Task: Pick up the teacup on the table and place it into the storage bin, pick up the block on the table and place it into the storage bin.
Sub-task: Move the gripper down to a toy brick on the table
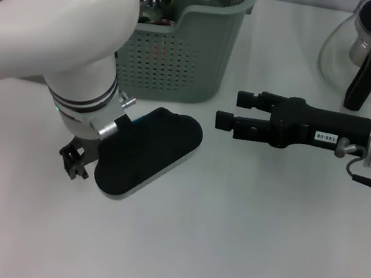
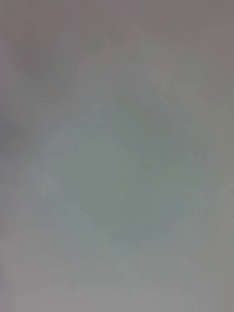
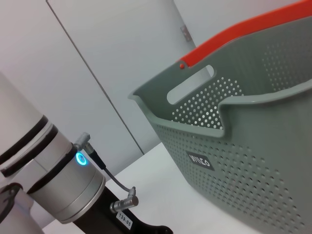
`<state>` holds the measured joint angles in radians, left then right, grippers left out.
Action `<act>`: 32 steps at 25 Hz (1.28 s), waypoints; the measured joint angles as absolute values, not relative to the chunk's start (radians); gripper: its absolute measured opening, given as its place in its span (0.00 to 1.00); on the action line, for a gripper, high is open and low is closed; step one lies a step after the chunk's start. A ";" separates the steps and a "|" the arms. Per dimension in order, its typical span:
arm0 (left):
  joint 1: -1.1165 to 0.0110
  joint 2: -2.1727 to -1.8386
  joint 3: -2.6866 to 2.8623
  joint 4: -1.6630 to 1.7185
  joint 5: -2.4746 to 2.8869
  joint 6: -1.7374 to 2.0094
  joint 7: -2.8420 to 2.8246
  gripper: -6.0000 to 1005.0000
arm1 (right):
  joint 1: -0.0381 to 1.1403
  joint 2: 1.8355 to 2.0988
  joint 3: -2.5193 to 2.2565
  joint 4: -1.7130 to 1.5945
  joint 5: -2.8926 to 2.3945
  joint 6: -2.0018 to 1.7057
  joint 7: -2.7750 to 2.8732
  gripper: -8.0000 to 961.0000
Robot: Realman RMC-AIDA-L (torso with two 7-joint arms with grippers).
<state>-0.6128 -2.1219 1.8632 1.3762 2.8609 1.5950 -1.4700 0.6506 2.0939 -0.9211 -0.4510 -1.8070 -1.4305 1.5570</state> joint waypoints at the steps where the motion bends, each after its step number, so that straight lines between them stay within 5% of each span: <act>1: -0.614 -2.122 1.863 1.375 2.861 1.592 -1.467 0.90 | 0.651 2.094 -0.921 -0.451 -1.807 -1.431 1.557 0.98; 7: -0.615 -2.121 1.867 1.373 2.861 1.576 -1.463 0.71 | 0.646 2.095 -0.918 -0.451 -1.807 -1.431 1.556 0.98; 28: -0.643 -2.128 1.879 1.318 2.861 1.531 -1.462 0.71 | 0.624 2.094 -0.905 -0.449 -1.807 -1.433 1.538 0.98; 32: -0.651 -2.127 1.879 1.298 2.861 1.522 -1.468 0.61 | 0.620 2.093 -0.898 -0.449 -1.807 -1.434 1.534 0.98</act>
